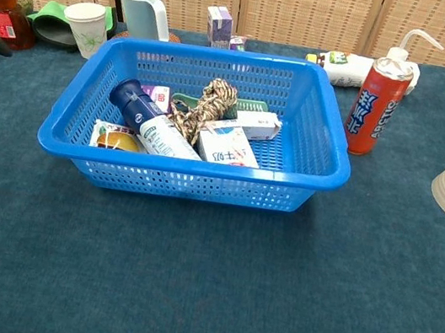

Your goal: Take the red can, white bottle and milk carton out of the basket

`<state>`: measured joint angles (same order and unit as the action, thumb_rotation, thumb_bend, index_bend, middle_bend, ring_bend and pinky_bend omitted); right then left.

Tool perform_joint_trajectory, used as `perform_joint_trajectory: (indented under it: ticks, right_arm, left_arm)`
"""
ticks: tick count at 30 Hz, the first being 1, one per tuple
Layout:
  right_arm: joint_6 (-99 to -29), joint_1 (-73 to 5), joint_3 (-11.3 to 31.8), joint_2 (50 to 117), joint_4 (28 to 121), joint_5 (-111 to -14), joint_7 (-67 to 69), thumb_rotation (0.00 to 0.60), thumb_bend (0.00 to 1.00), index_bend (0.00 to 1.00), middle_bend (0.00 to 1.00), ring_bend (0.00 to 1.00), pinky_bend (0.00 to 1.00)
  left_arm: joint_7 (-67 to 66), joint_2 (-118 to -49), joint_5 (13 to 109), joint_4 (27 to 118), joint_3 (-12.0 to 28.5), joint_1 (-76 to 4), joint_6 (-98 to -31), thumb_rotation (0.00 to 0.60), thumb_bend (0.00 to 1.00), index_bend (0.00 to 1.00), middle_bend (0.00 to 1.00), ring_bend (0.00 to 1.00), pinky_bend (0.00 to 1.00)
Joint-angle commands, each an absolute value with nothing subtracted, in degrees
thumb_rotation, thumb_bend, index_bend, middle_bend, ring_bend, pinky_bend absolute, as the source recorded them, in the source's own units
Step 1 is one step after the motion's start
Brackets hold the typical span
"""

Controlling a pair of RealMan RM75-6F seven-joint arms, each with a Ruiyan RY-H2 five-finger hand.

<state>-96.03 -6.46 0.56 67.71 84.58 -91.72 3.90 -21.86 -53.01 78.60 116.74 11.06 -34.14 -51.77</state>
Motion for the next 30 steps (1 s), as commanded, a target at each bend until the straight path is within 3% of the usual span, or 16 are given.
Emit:
perform_joint_trajectory:
  ticks: [1,5,12,20,30]
  right_arm:
    - [-95.8,-6.4,0.9,67.6,84.3,-91.6,4.4,0.600,0.00,0.00,0.00,0.00,0.00]
    - [-95.7,-6.1,1.8,67.1,84.0,-90.9,6.4,0.600,0.00,0.00,0.00,0.00,0.00]
    - [-95.6,-5.7,2.6,66.8,83.8,-90.8,7.7,0.600,0.00,0.00,0.00,0.00,0.00]
    - [-95.3,-5.4,3.5,66.8,83.6,-90.2,8.4,0.600,0.00,0.00,0.00,0.00,0.00]
    - [-94.3,-5.3,4.6,67.2,83.0,-89.3,9.2,0.600,0.00,0.00,0.00,0.00,0.00]
  left_arm:
    - [-26.3,-56.3,73.8,114.8,11.5,-38.1,-48.1,0.600,0.03,0.00,0.00,0.00,0.00]
    - [-30.6,-64.8,69.3,108.8,11.6,-43.1,-46.0,0.600,0.03,0.00,0.00,0.00,0.00]
    - [-39.8,-71.6,59.9,104.5,10.3,-49.6,-44.9,0.600,0.03,0.00,0.00,0.00,0.00]
    - [-46.1,-77.6,50.5,99.7,8.1,-55.5,-45.4,0.600,0.03,0.00,0.00,0.00,0.00]
    - [-47.6,-79.5,46.4,95.9,5.5,-59.0,-46.2,0.600,0.03,0.00,0.00,0.00,0.00]
